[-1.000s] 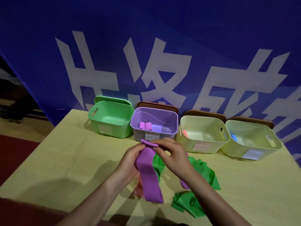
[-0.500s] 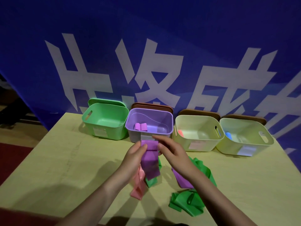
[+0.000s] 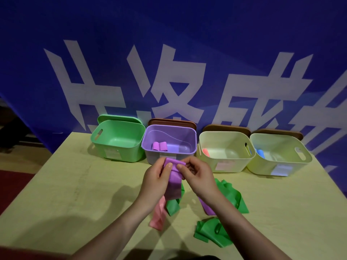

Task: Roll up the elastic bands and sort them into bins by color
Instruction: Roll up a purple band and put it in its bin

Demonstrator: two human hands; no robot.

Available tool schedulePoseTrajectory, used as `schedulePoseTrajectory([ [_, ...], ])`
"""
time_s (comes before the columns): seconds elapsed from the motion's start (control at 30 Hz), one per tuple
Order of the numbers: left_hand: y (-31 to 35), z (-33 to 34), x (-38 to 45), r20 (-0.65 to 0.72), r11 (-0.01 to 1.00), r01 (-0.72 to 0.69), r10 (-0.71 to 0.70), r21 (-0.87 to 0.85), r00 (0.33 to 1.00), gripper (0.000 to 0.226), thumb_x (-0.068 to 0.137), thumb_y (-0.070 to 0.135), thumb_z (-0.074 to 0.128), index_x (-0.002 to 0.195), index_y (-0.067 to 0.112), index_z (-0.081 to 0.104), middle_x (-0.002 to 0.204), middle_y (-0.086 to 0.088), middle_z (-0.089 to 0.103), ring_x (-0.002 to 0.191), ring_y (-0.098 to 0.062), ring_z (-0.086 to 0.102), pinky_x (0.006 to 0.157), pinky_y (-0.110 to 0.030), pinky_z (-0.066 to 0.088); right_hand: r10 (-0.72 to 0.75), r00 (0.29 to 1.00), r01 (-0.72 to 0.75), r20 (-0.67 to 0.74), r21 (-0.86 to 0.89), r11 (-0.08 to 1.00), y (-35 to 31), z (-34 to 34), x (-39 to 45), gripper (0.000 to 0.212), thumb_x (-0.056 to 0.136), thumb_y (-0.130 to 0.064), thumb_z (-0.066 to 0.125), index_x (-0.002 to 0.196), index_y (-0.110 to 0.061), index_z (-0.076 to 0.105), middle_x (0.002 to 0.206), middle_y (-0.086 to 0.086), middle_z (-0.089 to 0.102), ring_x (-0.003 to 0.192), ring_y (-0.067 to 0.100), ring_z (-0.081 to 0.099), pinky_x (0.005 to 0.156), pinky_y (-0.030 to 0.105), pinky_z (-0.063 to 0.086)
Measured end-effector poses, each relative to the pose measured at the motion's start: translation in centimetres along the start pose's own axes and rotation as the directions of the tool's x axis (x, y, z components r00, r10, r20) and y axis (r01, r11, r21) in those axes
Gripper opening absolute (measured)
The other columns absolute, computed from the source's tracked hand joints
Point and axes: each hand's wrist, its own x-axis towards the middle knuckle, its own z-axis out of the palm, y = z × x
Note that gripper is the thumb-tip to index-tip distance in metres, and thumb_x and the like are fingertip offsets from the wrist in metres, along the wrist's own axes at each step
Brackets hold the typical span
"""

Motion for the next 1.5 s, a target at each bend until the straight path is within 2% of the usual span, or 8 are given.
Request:
schedulePoseTrajectory([
  [0.13, 0.6, 0.0, 0.3, 0.069, 0.925, 0.205, -0.193, -0.32, 0.979, 0.013, 0.094, 0.013, 0.055, 0.096, 0.015, 0.067, 0.085, 0.001, 0.071, 0.077, -0.01, 0.062, 0.068, -0.022, 0.046, 0.016, 1.0, -0.014, -0.016, 0.131, 0.991, -0.6, -0.4, 0.4, 0.017, 0.087, 0.0, 0.065, 0.076, -0.013, 0.063, 0.059, -0.009, 0.057, 0.059, 0.004, 0.052, 0.059, 0.018, 0.044],
  [0.47, 0.6, -0.3, 0.3, 0.123, 0.788, 0.388, -0.377, -0.479, 0.918, 0.021, 0.094, 0.015, 0.053, 0.095, 0.005, 0.072, 0.092, -0.017, 0.071, 0.08, -0.021, 0.062, 0.075, -0.033, 0.044, -0.16, 0.987, 0.158, -0.025, -0.071, 0.985, -0.1, -0.5, 0.6, 0.009, 0.083, -0.019, 0.065, 0.081, -0.028, 0.065, 0.071, -0.012, 0.06, 0.066, 0.01, 0.054, 0.063, 0.026, 0.046],
  [0.73, 1.4, -0.6, 0.7, 0.211, 0.695, 0.441, -0.395, -0.568, 0.894, 0.028, 0.096, 0.006, 0.038, 0.095, 0.001, 0.066, 0.091, -0.015, 0.071, 0.085, -0.021, 0.064, 0.08, -0.034, 0.046, -0.421, 0.897, 0.441, 0.136, -0.363, 0.821, -0.2, -2.0, 1.4, 0.017, 0.087, -0.022, 0.064, 0.1, -0.013, 0.072, 0.083, -0.002, 0.064, 0.072, 0.0, 0.051, 0.067, 0.017, 0.044],
  [0.87, 1.2, -0.5, 0.8, 0.26, 0.66, 0.469, -0.395, -0.587, 0.881, 0.031, 0.094, 0.01, 0.037, 0.088, 0.004, 0.066, 0.075, -0.007, 0.072, 0.068, -0.015, 0.065, 0.07, -0.029, 0.045, -0.475, 0.846, 0.532, 0.244, -0.446, 0.719, -0.7, -2.7, 1.5, 0.025, 0.09, -0.023, 0.057, 0.106, -0.012, 0.072, 0.09, 0.002, 0.065, 0.079, 0.012, 0.06, 0.071, 0.023, 0.048],
  [1.03, 1.0, -0.8, 1.3, 0.288, 0.62, 0.455, -0.355, -0.639, 0.889, 0.038, 0.096, 0.021, 0.034, 0.111, 0.0, 0.063, 0.094, -0.013, 0.071, 0.078, -0.017, 0.067, 0.071, -0.028, 0.051, -0.506, 0.792, 0.61, 0.342, -0.487, 0.625, -1.3, -3.2, 2.3, 0.026, 0.089, -0.023, 0.057, 0.106, -0.011, 0.074, 0.09, 0.005, 0.067, 0.076, 0.022, 0.064, 0.063, 0.03, 0.051],
  [1.13, 1.0, -0.5, 1.3, 0.269, 0.654, 0.417, -0.32, -0.631, 0.909, 0.031, 0.093, 0.019, 0.046, 0.107, -0.001, 0.064, 0.102, -0.018, 0.07, 0.091, -0.022, 0.067, 0.082, -0.028, 0.052, -0.451, 0.787, 0.615, 0.421, -0.475, 0.63, -1.4, -3.8, 2.9, 0.024, 0.088, -0.018, 0.061, 0.108, -0.012, 0.073, 0.094, 0.004, 0.066, 0.079, 0.022, 0.065, 0.065, 0.031, 0.052],
  [1.23, 0.7, -0.5, 1.4, 0.238, 0.698, 0.394, -0.314, -0.598, 0.919, 0.023, 0.095, 0.009, 0.045, 0.103, 0.001, 0.064, 0.094, -0.014, 0.072, 0.08, -0.017, 0.068, 0.068, -0.022, 0.055, -0.402, 0.803, 0.582, 0.439, -0.435, 0.687, -1.3, -4.1, 3.2, 0.029, 0.088, -0.011, 0.062, 0.115, -0.014, 0.071, 0.101, 0.001, 0.063, 0.087, 0.015, 0.062, 0.074, 0.027, 0.05],
  [1.5, 0.5, -0.5, 1.6, 0.183, 0.784, 0.338, -0.284, -0.52, 0.941, 0.023, 0.096, 0.004, 0.043, 0.104, 0.007, 0.064, 0.098, -0.011, 0.071, 0.087, -0.018, 0.066, 0.078, -0.027, 0.051, -0.177, 0.969, 0.196, 0.173, -0.097, 0.976, -0.9, -2.5, 1.9, 0.024, 0.088, -0.011, 0.065, 0.11, -0.021, 0.069, 0.095, -0.002, 0.061, 0.087, -0.002, 0.057, 0.079, 0.009, 0.041],
])
